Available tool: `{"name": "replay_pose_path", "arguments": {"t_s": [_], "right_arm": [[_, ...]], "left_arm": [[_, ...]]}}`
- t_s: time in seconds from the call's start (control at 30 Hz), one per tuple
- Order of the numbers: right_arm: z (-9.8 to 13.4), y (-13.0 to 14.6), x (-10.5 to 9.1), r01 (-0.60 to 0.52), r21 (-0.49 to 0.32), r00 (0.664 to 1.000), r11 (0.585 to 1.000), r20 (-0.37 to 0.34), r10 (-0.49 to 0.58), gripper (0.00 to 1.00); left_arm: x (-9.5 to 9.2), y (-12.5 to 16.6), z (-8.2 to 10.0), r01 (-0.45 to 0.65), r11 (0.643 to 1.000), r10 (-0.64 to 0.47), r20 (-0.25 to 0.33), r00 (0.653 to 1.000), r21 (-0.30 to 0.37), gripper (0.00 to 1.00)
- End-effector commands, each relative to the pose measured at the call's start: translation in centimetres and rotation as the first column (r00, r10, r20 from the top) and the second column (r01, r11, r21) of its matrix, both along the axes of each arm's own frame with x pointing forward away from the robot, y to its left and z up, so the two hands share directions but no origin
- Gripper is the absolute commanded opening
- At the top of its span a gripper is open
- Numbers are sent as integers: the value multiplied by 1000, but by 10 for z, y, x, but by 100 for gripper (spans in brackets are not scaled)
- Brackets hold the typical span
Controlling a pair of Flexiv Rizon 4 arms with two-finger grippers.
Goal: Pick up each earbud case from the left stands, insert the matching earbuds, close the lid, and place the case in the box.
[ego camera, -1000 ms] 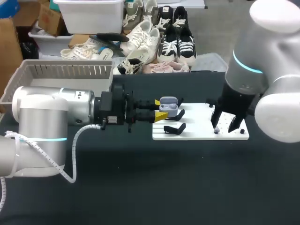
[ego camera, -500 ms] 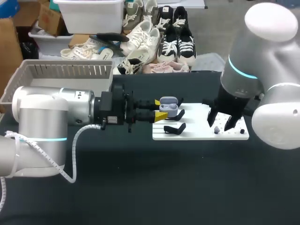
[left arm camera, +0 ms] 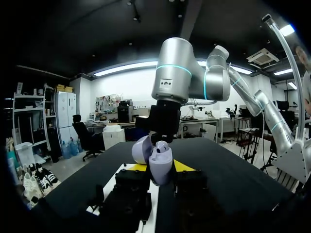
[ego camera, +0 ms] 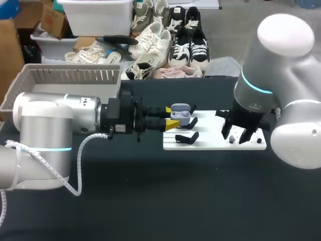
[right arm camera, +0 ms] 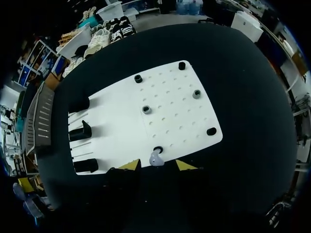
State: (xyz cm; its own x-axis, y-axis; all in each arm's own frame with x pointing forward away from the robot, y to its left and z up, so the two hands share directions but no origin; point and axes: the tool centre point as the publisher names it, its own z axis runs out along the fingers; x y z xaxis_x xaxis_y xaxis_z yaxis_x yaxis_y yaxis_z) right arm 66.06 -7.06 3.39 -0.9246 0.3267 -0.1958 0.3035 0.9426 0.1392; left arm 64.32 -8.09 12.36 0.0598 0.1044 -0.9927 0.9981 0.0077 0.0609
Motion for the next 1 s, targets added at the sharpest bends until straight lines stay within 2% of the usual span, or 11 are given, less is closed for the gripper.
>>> {"name": "replay_pose_path", "arguments": {"t_s": [0.03,1.0], "right_arm": [[-2,0,-1,11,-4,1000,1000,17,-11,39],[-6,3,4,101,-27,995,995,-7,-101,33]], "left_arm": [[-1,0,0,-2,1000,2,1,1000,-2,0],[-1,0,0,-2,1000,2,1,1000,-2,0]]}}
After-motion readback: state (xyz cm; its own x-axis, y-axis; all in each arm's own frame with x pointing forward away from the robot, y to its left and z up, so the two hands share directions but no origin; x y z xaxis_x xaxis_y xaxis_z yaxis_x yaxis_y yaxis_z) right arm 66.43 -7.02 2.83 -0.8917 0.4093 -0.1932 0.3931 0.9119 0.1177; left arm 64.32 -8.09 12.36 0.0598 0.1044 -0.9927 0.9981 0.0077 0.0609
